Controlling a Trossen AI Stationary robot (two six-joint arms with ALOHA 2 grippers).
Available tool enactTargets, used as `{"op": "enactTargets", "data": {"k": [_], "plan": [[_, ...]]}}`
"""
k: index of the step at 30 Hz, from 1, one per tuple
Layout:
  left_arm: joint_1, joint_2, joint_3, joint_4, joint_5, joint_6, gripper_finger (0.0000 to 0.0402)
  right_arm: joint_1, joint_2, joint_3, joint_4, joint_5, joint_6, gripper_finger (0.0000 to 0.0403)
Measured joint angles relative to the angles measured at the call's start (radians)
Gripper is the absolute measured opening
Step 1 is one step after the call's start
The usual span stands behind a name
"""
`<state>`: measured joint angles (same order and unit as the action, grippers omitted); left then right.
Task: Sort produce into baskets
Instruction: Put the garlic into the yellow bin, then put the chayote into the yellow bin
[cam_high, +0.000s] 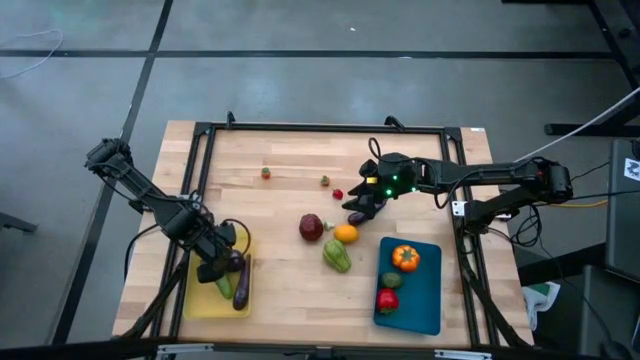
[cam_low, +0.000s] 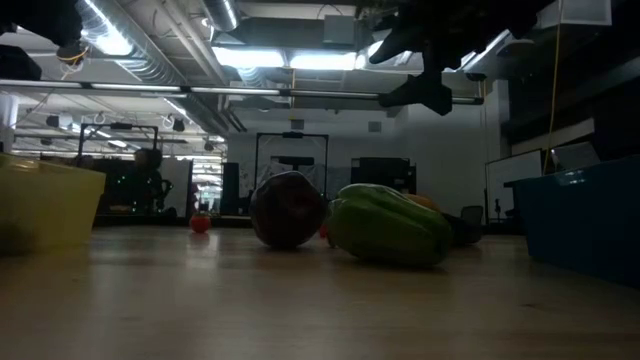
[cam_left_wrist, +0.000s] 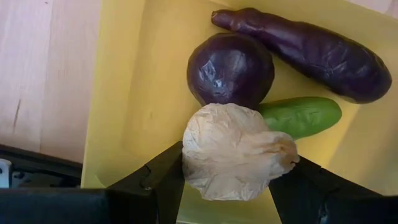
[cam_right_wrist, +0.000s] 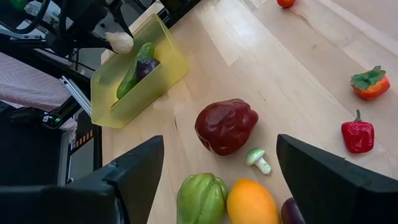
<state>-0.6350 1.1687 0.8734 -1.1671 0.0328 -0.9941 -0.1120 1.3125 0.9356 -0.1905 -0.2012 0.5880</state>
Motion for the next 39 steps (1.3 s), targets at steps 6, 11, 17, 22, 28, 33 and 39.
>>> {"op": "enactTargets", "data": {"k": [6,11,17,22,28,33,39], "plan": [[0.0,0.0,0.0,0.011,0.0,-0.003,0.0196,0.0,0.0,0.0,0.0,0.0,0.0,0.0308],[0.0,0.0,0.0,0.011,-0.007,-0.042,0.0196,0.0,0.0,0.0,0.0,0.0,0.0,0.0308],[0.0,0.001,0.0,0.01,-0.008,-0.146,0.0196,0.0,0.0,0.0,0.0,0.0,0.0,0.0308],[0.0,0.003,0.0,0.004,-0.009,-0.161,0.0196,0.0,0.0,0.0,0.001,0.0,0.0,0.0308],[0.0,0.02,0.0,0.005,-0.011,-0.151,0.0216,0.0,0.0,0.0,0.0,0.0,0.0,0.0308],[0.0,0.09,0.0,-0.003,-0.011,-0.119,0.0263,0.0,0.0,0.0,0.001,0.0,-0.001,0.0308],[0.013,0.16,0.0,0.001,0.02,-0.078,0.0284,0.0,0.0,0.0,0.001,0.0,-0.043,0.0308]]}}
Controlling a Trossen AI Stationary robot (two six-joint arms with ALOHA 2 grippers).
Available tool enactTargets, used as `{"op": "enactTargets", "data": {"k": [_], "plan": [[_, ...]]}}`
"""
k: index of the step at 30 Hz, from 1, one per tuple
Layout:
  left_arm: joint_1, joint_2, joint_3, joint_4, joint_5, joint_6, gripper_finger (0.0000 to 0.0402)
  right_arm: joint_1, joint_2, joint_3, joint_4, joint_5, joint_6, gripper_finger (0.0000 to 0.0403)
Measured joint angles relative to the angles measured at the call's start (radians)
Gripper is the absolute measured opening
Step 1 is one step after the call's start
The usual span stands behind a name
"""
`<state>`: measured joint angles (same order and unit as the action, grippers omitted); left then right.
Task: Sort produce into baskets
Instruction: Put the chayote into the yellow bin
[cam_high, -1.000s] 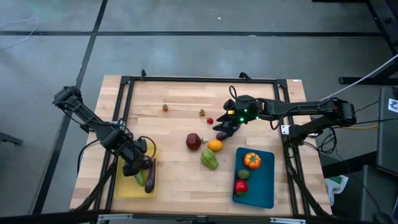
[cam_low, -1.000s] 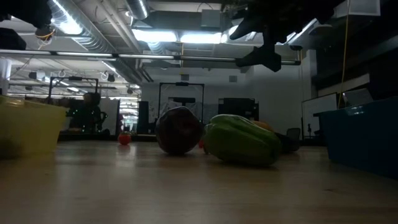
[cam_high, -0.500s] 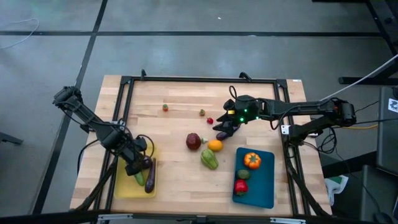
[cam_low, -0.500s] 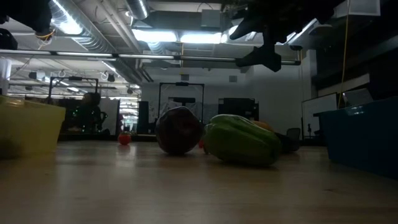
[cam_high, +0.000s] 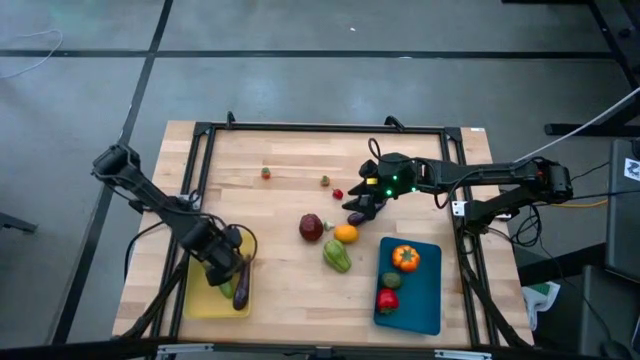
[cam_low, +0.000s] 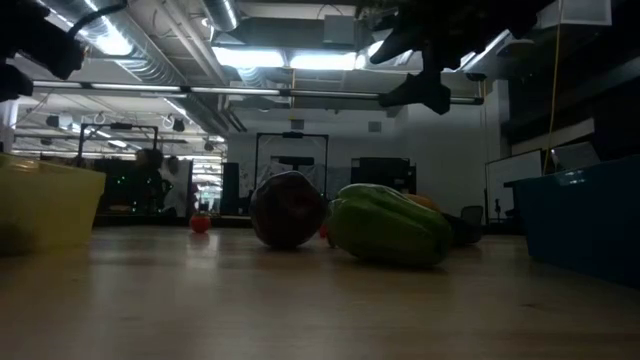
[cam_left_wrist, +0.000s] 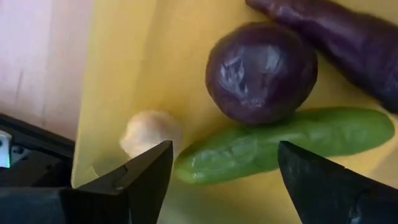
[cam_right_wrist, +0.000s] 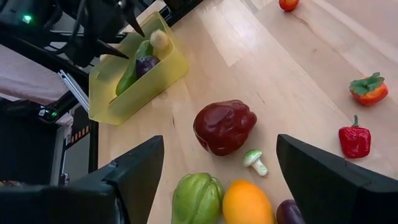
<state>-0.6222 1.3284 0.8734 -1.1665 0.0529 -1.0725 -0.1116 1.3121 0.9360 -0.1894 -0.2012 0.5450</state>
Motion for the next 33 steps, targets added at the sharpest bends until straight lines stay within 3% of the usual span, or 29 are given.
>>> {"op": "enactTargets", "data": {"k": [6,14,19,26,33], "plan": [[0.033,0.003,0.001,0.0,0.056,0.013,0.0285,0.017,0.0,0.0,0.007,0.018,-0.004,0.0308],[0.064,0.002,0.024,0.004,0.06,0.096,0.0285,0.162,0.002,0.0,0.028,0.3,-0.048,0.0308],[0.088,0.002,0.037,0.003,0.061,0.107,0.0285,0.27,0.063,0.0,0.149,0.472,-0.048,0.0308],[0.095,0.002,0.087,-0.001,0.065,0.106,0.0285,0.329,0.152,0.001,0.195,0.549,-0.046,0.0308],[0.095,0.002,0.156,0.002,0.052,0.098,0.0285,0.345,0.177,0.0,0.181,0.493,0.068,0.0308]]}}
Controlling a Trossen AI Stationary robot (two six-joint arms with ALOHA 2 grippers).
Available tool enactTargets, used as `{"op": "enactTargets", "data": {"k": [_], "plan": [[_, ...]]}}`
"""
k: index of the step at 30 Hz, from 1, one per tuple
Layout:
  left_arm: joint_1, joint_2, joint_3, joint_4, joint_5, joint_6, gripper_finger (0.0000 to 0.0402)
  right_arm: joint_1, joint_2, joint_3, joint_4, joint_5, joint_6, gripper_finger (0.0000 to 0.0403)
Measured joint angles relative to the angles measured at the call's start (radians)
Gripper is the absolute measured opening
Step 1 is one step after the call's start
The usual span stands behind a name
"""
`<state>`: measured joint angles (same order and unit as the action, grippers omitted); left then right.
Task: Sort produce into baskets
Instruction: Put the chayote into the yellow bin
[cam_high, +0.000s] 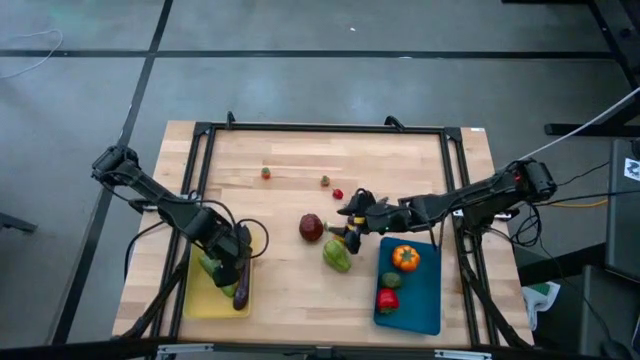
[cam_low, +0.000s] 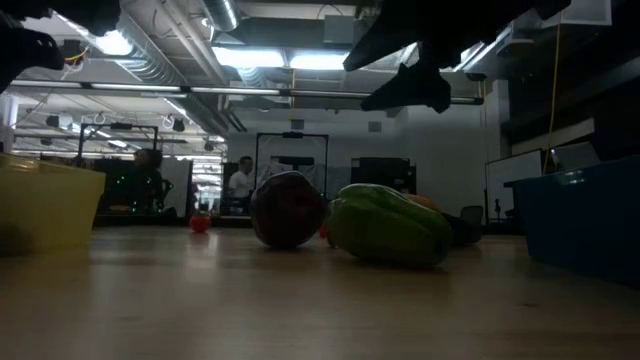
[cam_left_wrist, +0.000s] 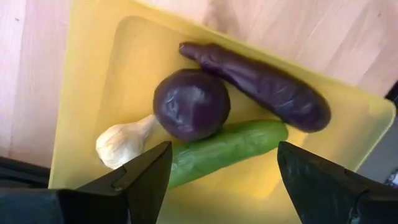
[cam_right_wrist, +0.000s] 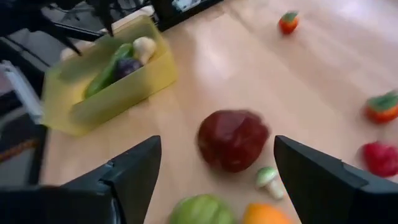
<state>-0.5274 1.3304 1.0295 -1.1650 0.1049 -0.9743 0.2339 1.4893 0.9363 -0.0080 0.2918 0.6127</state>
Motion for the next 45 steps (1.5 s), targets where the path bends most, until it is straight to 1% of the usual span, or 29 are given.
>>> {"op": "enactTargets", "data": {"k": [4,6,8,12,17,22,29,37,45], "plan": [[0.0,0.0,0.005,0.004,-0.036,-0.028,0.0285,0.038,0.002,0.0,-0.053,-0.053,0.1,0.0308],[0.0,0.0,0.005,0.009,-0.049,-0.04,0.0285,0.067,0.002,0.0,-0.094,-0.059,0.144,0.0308],[0.0,0.0,0.005,0.026,-0.065,-0.045,0.0285,0.096,0.002,0.0,-0.132,-0.06,0.18,0.0308],[0.0,0.0,0.005,0.109,-0.11,-0.043,0.0285,0.145,0.002,0.0,-0.185,-0.054,0.239,0.0308],[0.0,0.0,0.005,0.217,-0.196,-0.022,0.0285,0.188,0.009,0.0,-0.187,-0.012,0.259,0.0308],[0.0,0.0,0.005,0.307,-0.286,-0.022,0.0285,0.2,0.048,0.0,-0.17,-0.015,0.278,0.0308],[0.0,0.0,0.005,0.393,-0.339,-0.021,0.0285,0.199,0.12,0.0,-0.175,-0.033,0.334,0.0308],[0.0,0.0,0.005,0.4,-0.381,0.009,0.0285,0.199,0.179,-0.001,-0.172,-0.025,0.337,0.0308],[0.0,0.0,0.005,0.399,-0.391,0.013,0.0285,0.199,0.221,-0.001,-0.165,-0.023,0.337,0.0308]]}}
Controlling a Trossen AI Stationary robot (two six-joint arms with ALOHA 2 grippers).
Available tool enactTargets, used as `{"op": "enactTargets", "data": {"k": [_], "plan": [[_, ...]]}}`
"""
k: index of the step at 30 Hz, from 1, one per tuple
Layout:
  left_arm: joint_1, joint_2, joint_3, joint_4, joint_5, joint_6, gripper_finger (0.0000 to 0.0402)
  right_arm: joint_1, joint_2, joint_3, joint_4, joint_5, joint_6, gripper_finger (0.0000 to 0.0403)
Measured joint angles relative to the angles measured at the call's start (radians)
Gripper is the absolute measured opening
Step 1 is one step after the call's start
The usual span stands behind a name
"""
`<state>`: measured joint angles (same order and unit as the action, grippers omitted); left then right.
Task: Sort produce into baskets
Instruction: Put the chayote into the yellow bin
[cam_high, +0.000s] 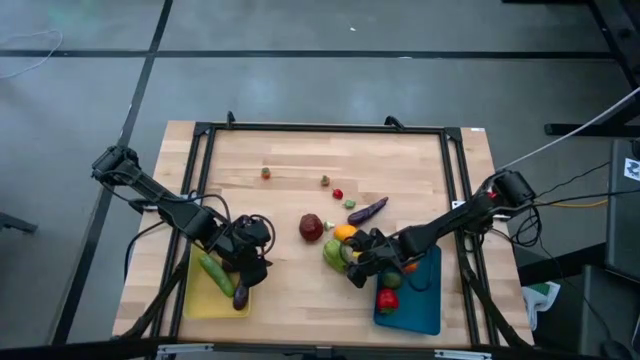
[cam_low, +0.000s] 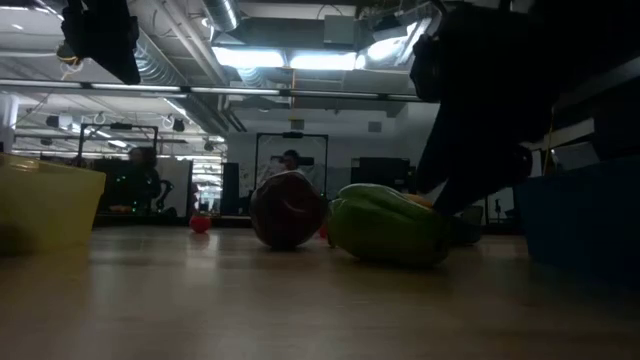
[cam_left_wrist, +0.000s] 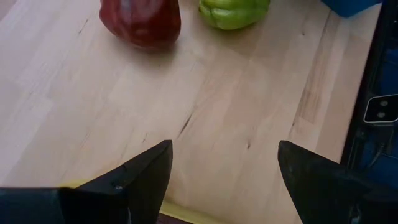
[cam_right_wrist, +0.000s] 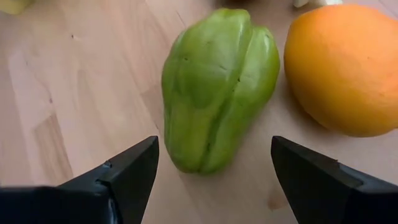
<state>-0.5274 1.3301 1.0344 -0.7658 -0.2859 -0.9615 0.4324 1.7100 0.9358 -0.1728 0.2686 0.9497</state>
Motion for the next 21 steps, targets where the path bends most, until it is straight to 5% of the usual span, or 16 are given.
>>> {"op": "enactTargets", "data": {"k": [21], "plan": [[0.0,0.0,0.0,0.0,-0.007,0.0,0.0285,0.012,0.002,0.0,-0.071,-0.154,0.066,0.0307]]}}
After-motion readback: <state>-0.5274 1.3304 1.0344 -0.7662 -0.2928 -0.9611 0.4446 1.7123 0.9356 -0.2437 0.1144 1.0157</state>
